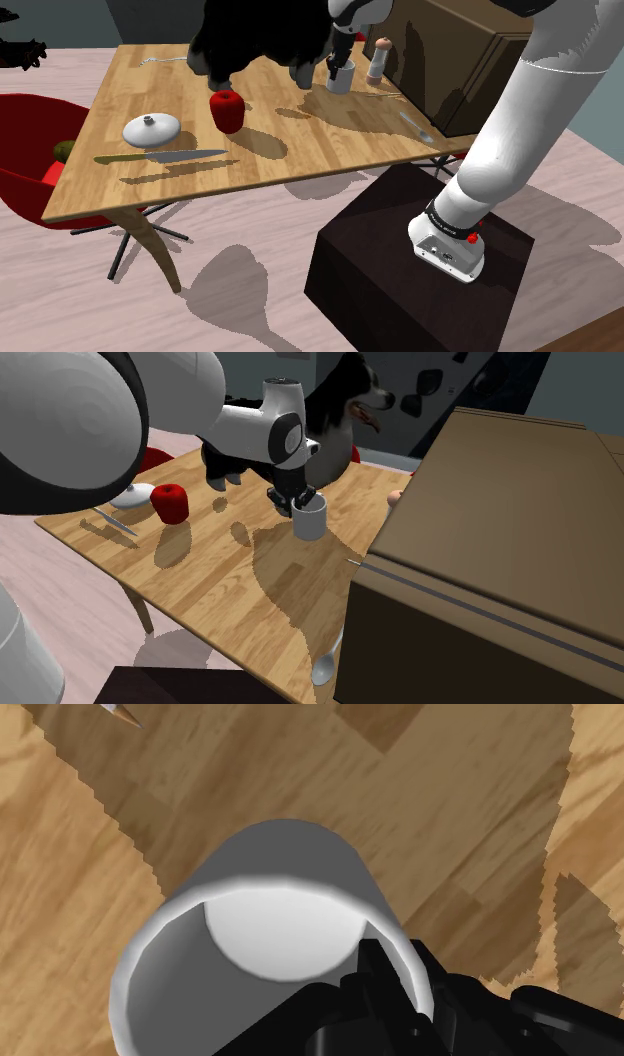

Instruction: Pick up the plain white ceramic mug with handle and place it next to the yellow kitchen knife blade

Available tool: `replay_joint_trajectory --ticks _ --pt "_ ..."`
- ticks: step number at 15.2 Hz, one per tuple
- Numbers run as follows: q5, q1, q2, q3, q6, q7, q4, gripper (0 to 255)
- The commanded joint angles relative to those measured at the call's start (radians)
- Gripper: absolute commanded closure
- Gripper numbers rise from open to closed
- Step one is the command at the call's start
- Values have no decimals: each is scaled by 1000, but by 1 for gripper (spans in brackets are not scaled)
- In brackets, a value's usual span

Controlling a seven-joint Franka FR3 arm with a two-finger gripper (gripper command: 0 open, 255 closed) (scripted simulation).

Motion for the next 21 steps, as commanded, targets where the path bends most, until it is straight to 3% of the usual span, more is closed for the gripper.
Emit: replay_joint_trajectory --ticks 1,21 --pt "-4 0 -12 -1 -21 2 12 255" --pt "-29 3 -89 -5 -273 22 190 255"
